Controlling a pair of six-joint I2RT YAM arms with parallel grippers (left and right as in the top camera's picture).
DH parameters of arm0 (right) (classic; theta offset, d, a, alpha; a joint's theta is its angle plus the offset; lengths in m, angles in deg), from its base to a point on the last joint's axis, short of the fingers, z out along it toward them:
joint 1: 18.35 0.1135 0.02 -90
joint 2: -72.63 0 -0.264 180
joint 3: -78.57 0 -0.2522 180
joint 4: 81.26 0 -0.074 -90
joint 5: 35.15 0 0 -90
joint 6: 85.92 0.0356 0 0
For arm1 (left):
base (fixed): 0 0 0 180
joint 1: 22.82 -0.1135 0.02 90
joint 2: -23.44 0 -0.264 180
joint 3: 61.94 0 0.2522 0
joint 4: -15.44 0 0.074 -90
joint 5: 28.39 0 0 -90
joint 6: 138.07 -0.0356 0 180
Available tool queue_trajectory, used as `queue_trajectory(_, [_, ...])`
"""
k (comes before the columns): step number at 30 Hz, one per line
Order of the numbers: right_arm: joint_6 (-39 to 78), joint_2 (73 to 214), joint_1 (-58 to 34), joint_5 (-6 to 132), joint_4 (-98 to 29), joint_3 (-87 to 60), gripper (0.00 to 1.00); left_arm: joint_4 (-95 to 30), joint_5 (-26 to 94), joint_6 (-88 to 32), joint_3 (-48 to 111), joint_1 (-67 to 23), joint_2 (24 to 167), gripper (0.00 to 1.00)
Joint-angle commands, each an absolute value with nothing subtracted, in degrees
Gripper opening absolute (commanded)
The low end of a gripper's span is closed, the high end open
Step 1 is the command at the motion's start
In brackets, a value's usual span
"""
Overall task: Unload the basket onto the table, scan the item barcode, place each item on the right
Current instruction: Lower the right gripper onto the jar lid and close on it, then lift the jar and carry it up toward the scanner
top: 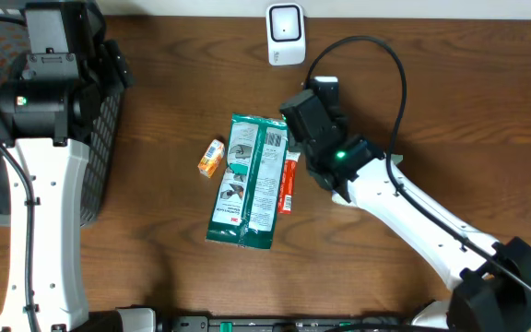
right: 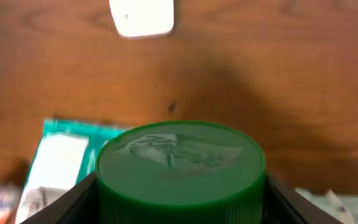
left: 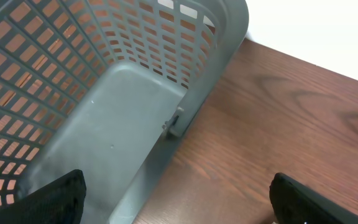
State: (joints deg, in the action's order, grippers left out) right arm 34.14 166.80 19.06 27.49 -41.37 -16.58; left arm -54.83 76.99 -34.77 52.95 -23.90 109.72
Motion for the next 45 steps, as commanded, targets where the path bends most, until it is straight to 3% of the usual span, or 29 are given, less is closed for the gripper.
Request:
queue_trajectory(1, [33.8, 169.9, 19.5, 21.6, -45.7, -16.7, 0.42, -54.8, 78.0, -34.7, 53.3, -24.1, 109.8, 0.9])
queue_trajectory(12, [30.1, 180.6, 19.3, 14.5, -61.0, -20.0, 0.42, -54.8, 78.0, -34.6, 53.3, -24.1, 109.8, 0.9])
queue_trajectory(20, [29.5, 186.3, 19.5, 14.4, -63.5, -20.0, 0.4, -54.8, 78.0, -34.6, 53.3, -24.1, 109.8, 0.9])
queue_trajectory(25, [28.7, 185.8, 19.7, 14.4, -62.6, -20.0, 0.49, -54.8, 78.0, -34.6, 53.3, -24.1, 109.8, 0.9])
queue_trajectory(29, [28.6, 185.4, 20.4, 14.4, -61.0, -20.0, 0.64, -54.8, 78.0, -34.6, 53.3, -24.1, 109.8, 0.9])
queue_trajectory(34, [28.7, 183.5, 20.8, 15.5, -58.8, -20.0, 0.7, -54.8, 78.0, -34.6, 53.3, -24.1, 109.8, 0.9])
queue_trajectory(41, [28.7, 178.4, 20.6, 21.4, -56.9, -20.0, 0.67, -54.8, 78.0, -34.6, 53.3, -24.1, 109.8, 0.9])
queue_trajectory(45, [25.4, 175.4, 20.4, 25.4, -55.6, -19.8, 0.76, -54.8, 78.0, -34.6, 53.3, -24.1, 109.8, 0.9])
